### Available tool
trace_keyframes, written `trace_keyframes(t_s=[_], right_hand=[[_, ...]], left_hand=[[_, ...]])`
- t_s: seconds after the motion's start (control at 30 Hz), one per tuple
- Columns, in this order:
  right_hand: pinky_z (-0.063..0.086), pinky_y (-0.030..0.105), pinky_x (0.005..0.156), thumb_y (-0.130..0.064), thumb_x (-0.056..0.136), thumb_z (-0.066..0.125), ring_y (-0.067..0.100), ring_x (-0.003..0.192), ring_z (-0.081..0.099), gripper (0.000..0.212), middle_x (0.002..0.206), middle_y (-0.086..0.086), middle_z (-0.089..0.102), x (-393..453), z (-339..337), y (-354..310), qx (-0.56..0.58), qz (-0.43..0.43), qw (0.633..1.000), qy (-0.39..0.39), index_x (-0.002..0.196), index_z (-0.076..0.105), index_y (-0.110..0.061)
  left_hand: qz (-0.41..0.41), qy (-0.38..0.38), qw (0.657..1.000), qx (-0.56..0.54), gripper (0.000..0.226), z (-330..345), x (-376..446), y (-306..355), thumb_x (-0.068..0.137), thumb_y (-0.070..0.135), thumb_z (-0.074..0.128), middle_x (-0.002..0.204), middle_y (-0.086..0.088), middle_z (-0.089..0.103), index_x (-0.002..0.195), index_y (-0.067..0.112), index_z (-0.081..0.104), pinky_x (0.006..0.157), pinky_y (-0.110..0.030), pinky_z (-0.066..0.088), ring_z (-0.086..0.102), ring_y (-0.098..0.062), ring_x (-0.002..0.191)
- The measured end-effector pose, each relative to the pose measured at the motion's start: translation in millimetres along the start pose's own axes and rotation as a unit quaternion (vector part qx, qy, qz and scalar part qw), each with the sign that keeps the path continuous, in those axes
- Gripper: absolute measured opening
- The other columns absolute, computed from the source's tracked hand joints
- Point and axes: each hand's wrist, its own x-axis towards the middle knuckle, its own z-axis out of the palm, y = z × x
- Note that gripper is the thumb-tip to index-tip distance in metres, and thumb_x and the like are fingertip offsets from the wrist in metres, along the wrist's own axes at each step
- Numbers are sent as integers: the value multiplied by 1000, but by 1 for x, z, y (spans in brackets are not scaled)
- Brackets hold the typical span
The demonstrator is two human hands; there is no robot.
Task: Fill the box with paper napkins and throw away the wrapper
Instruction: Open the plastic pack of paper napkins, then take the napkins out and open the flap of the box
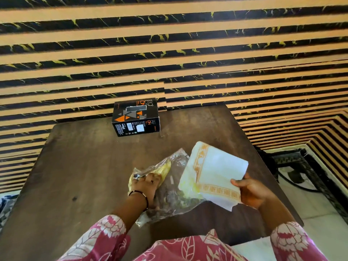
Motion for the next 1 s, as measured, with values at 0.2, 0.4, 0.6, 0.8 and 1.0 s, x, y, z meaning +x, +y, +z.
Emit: trace_keyframes(t_s=[0.2,0.4,0.6,0.8,1.0], right_hand=[[58,37,51,-7,70,73,24,75,74,35,82,6,76,-5,-13,14,178,-114,977,39,100,59,-18],[58,38,50,-2,92,44,25,75,74,26,85,4,76,-1,-26,32,261,-147,945,130,99,60,-21],[59,43,52,-4,76,68,32,88,69,42,110,10,63,5,-23,35,319,-143,919,182,114,53,-15],[59,39,62,-7,90,54,30,100,64,22,120,11,60,7,-26,38,245,-87,946,192,112,56,-12],[60,35,57,-9,91,54,33,93,63,24,101,19,66,2,-18,58,216,-1,960,179,113,55,0]], left_hand=[[-91,-14,996,-12,89,-4,-8,14,64,59,63,137,-11,37,138,27,25,101,-47,36,43,-33,123],[-162,-24,984,-64,91,1,-13,29,67,65,57,135,-14,36,137,18,24,95,-46,44,49,-33,118],[-184,-14,981,-63,51,-4,-17,50,89,38,51,130,-11,50,133,13,40,90,-34,47,53,-25,117],[-97,51,993,-37,39,-18,-20,74,88,25,51,128,-6,52,126,16,45,93,-39,46,55,-26,115],[12,85,988,-128,49,1,-15,96,87,29,51,148,-5,21,132,25,34,114,-55,14,19,-31,138]])
